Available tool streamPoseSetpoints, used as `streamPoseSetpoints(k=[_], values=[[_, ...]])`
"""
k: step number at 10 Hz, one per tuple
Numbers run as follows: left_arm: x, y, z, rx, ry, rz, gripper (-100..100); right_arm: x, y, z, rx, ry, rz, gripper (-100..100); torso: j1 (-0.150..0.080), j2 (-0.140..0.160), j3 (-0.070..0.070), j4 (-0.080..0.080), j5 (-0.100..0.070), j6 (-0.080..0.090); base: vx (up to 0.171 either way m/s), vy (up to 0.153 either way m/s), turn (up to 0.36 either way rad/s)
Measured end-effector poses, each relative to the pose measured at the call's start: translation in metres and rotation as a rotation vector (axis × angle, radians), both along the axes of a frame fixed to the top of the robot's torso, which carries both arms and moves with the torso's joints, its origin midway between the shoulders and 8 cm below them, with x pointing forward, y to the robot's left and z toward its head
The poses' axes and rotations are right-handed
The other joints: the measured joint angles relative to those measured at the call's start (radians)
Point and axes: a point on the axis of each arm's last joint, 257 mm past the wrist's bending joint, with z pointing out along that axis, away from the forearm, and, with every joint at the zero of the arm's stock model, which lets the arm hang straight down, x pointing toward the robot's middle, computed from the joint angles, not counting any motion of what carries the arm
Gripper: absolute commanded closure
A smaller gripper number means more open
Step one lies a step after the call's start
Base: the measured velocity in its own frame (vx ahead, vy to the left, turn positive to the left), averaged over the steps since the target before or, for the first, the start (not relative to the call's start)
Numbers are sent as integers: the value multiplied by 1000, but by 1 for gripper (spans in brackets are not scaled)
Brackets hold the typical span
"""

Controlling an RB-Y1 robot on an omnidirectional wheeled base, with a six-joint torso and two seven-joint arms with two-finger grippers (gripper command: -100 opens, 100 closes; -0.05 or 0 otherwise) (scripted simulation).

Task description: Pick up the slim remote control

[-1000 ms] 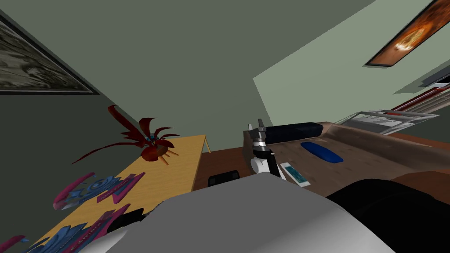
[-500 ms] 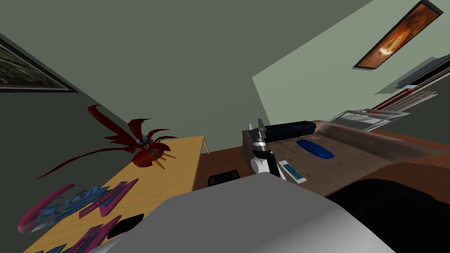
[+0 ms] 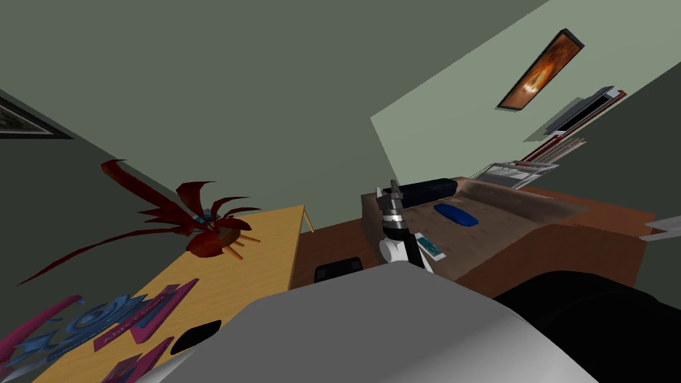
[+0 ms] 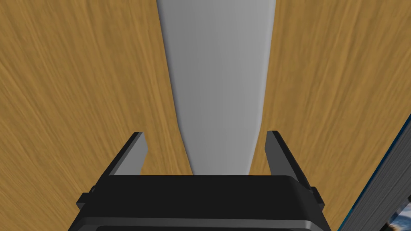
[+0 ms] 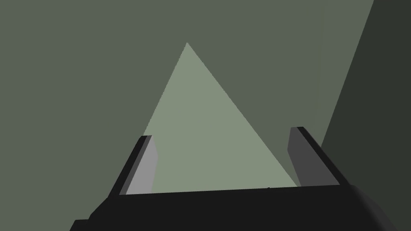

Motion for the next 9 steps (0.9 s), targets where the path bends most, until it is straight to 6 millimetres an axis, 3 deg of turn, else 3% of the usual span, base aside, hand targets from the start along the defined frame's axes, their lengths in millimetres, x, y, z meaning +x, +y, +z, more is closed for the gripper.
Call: streamPoseSetpoints(k=[2, 3, 7, 8, 9], values=[[1, 1, -5, -1, -1, 23, -100, 0, 0, 0, 0, 0, 0, 0, 0, -1, 0, 0, 0, 0, -46, 5, -52], [1, 1, -5, -1, -1, 24, 100, 0, 0, 0, 0, 0, 0, 0, 0, -2, -1, 0, 0, 0, -7, 1, 9], [0, 1, -6, -1, 1, 24, 100, 0, 0, 0, 0, 0, 0, 0, 0, -5, -3, -1, 0, 0, 0, 0, 0], [0, 1, -6, -1, 1, 24, 0, 0, 0, 0, 0, 0, 0, 0, 0, -5, -3, -1, 0, 0, 0, 0, 0], [0, 1, -6, -1, 1, 24, 100, 0, 0, 0, 0, 0, 0, 0, 0, -5, -3, -1, 0, 0, 56, 4, 203]])
